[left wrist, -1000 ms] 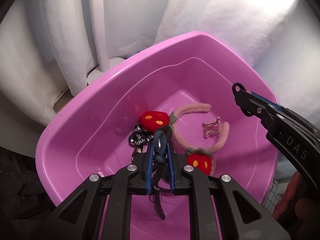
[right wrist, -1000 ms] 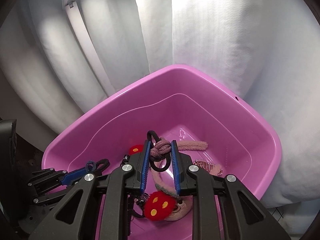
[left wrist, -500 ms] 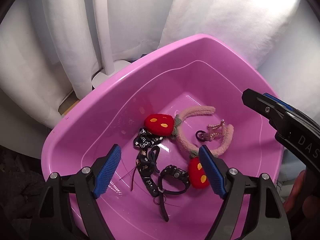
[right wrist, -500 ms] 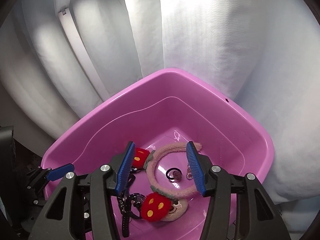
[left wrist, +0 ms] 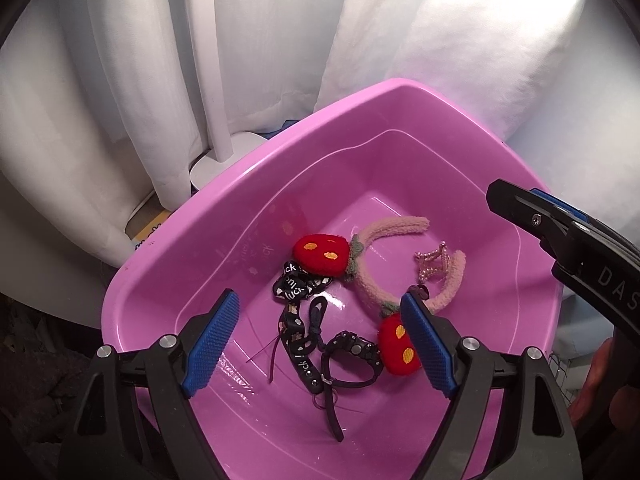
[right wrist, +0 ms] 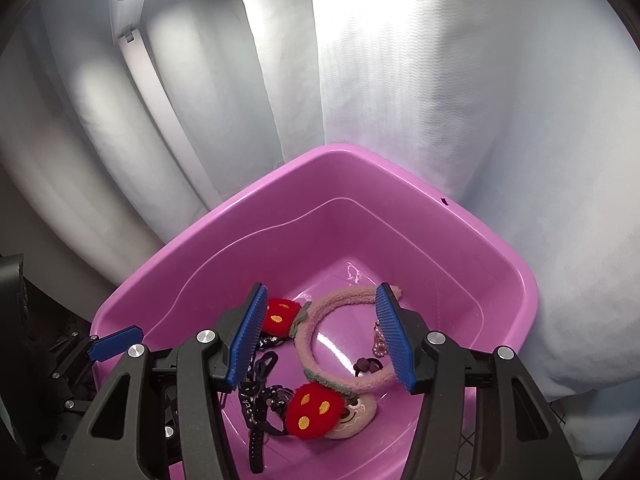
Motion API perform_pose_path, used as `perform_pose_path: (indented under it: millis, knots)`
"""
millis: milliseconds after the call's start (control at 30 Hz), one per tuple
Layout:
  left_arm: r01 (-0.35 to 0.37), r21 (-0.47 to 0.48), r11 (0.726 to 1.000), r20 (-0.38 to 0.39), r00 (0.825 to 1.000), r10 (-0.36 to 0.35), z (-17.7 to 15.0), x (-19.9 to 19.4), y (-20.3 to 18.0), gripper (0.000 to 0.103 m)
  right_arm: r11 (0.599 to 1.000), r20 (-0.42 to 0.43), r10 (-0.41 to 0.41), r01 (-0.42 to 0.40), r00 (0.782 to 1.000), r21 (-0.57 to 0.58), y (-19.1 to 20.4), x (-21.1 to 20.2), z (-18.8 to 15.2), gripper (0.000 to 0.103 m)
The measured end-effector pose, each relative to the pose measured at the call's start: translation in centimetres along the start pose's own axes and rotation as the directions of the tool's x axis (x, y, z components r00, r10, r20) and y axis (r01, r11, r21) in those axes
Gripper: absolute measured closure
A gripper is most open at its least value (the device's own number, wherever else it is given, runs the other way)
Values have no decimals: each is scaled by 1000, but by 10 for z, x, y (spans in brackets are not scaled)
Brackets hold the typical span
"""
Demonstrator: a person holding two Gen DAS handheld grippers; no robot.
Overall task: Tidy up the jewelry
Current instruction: 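Move both tools away from the tub toward the silver rings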
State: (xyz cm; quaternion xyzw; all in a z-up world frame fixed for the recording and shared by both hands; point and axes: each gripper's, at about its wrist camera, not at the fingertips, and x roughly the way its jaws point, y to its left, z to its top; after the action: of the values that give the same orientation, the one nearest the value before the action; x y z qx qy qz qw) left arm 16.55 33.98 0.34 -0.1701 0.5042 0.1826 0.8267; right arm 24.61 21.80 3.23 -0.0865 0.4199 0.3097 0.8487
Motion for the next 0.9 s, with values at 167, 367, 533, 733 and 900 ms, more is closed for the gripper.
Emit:
perform_pose_path:
  millis: [167,367,533,733,900]
  knots:
    - [4,6,1000,-1,1000,-4,0,-2,-1,22,1000,-1,-3,3,1000,5,1,-1,-1,49]
    - [4,8,1000,6,1000,-4,-1,-6,-1,22,1000,2,-4,4,1000,3,3,-3,-3,49]
    - [-2,9,1000,16,1000,2,-2,-11,0,22,1000,1,-2,2,1000,7,4,-4,-6,49]
    - [-12,19,1000,40,999,11,-2,-21,2,22,1000,12,5,-5,1000,13,6,-9,-10,48]
    - [-13,25,1000,67,998,11,-2,-32,4,21,1000,25,8,-8,1000,24,7,-16,-13,47]
